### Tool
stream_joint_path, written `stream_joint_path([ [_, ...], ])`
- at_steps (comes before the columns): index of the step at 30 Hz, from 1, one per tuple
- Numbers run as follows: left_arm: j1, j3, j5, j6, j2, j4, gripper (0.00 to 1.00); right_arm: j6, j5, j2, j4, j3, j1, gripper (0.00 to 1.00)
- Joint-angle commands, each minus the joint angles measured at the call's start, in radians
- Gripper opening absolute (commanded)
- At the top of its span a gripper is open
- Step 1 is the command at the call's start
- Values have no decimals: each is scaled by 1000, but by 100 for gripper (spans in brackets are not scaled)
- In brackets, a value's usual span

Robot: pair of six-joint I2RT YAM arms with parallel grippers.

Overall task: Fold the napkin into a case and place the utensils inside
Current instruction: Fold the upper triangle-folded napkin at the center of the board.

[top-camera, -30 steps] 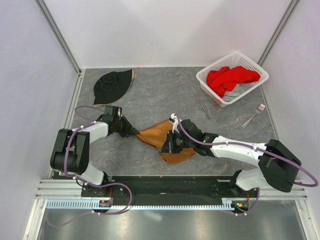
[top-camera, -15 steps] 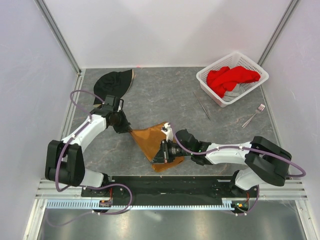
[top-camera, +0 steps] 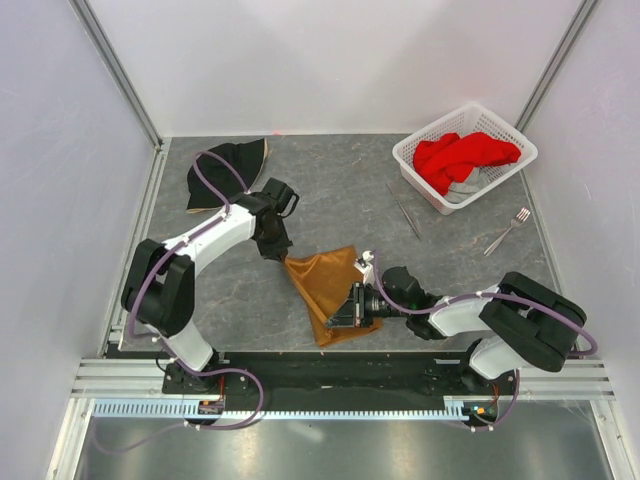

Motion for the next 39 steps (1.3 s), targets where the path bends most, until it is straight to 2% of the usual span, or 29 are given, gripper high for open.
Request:
stream_joint_path([
  [1, -3, 99, -149, -80, 14, 30, 2, -15, -147, 0, 0, -26, 4, 0],
  [7, -31, 173, -140, -120, 47, 26, 2, -12, -158, 20, 32, -36, 4, 0],
  [14, -91, 219, -160, -259, 120, 26, 2, -52, -158, 51, 20, -47, 2, 0],
  [22, -141, 265, -174, -352, 182, 40, 2, -138, -144, 9, -106, -53, -21, 1],
  [23, -149, 265, -171, -352, 185, 41, 2, -152, -140, -6, -159, -48, -36, 3],
  [24, -154, 265, -174, -352, 185, 44, 2, -173, -136, -15, -185, -32, -44, 10],
  [26, -158, 263, -175, -347, 183, 44, 2, -198, -135, -49, -265, -6, -76, 15],
  [28, -160, 251, -168, -349, 174, 44, 2, -257, -100, -74, -346, 56, -91, 31],
  [29, -161, 245, -168, -347, 169, 44, 2, -279, -95, -84, -424, 80, -102, 34],
  [31, -163, 237, -171, -347, 156, 46, 2, -326, -95, -83, -477, 146, -108, 41],
  [32, -165, 234, -172, -344, 152, 46, 2, -336, -97, -78, -504, 162, -120, 49],
  [35, -168, 227, -171, -339, 146, 46, 2, -365, -86, -57, -564, 218, -189, 56],
  [39, -177, 217, -163, -336, 139, 44, 2, -377, -83, 6, -590, 329, -275, 56],
])
